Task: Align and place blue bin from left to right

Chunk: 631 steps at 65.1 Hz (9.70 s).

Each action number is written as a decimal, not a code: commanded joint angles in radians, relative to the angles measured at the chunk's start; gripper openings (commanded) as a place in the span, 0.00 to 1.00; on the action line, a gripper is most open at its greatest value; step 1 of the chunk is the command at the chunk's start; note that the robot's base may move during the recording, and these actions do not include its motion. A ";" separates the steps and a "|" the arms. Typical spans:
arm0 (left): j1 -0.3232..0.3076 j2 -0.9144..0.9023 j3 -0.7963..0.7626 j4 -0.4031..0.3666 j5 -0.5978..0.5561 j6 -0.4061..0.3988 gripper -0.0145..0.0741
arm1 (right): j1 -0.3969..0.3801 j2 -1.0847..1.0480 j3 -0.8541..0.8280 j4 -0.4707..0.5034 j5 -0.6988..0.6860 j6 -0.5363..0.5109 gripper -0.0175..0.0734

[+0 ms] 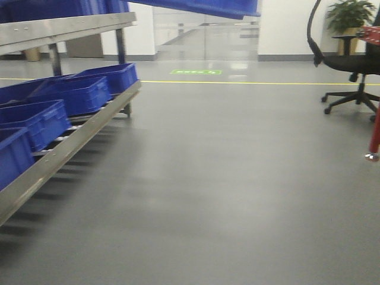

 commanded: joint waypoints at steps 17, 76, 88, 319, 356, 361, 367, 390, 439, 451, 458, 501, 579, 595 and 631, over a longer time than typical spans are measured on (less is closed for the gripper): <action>-0.016 -0.036 -0.027 -0.083 -0.098 0.010 0.04 | 0.005 -0.013 -0.013 0.024 -0.090 0.018 0.02; -0.016 -0.036 -0.027 -0.084 -0.109 0.010 0.04 | 0.005 -0.013 -0.013 0.024 -0.090 0.018 0.02; -0.016 -0.036 -0.027 -0.084 -0.109 0.010 0.04 | 0.005 -0.013 -0.013 0.024 -0.090 0.018 0.02; -0.016 -0.036 -0.027 -0.081 -0.115 0.010 0.04 | 0.005 -0.013 -0.013 0.024 -0.090 0.018 0.02; -0.016 -0.036 -0.027 -0.081 -0.115 0.010 0.04 | 0.005 -0.013 -0.013 0.024 -0.090 0.018 0.02; -0.016 -0.036 -0.027 -0.081 -0.115 0.010 0.04 | 0.005 -0.013 -0.013 0.024 -0.090 0.018 0.02; -0.016 -0.036 -0.027 -0.081 -0.115 0.010 0.04 | 0.005 -0.013 -0.013 0.024 -0.090 0.018 0.02; -0.016 -0.036 -0.027 -0.081 -0.115 0.010 0.04 | 0.005 -0.013 -0.013 0.024 -0.090 0.018 0.02; -0.016 -0.036 -0.027 -0.081 -0.115 0.010 0.04 | 0.005 -0.013 -0.013 0.024 -0.090 0.018 0.02; -0.016 -0.036 -0.027 -0.081 -0.115 0.010 0.04 | 0.005 -0.013 -0.013 0.024 -0.090 0.018 0.02; -0.016 -0.036 -0.027 -0.081 -0.115 0.010 0.04 | 0.005 -0.013 -0.013 0.024 -0.090 0.018 0.02; -0.016 -0.036 -0.027 -0.081 -0.115 0.010 0.04 | 0.005 -0.013 -0.013 0.024 -0.090 0.018 0.02; -0.016 -0.036 -0.027 -0.081 -0.115 0.010 0.04 | 0.005 -0.013 -0.013 0.024 -0.090 0.018 0.02; -0.016 -0.036 -0.027 -0.081 -0.115 0.010 0.04 | 0.005 -0.013 -0.013 0.024 -0.090 0.018 0.02; -0.016 -0.036 -0.027 -0.081 -0.115 0.010 0.04 | 0.005 -0.013 -0.013 0.024 -0.090 0.018 0.02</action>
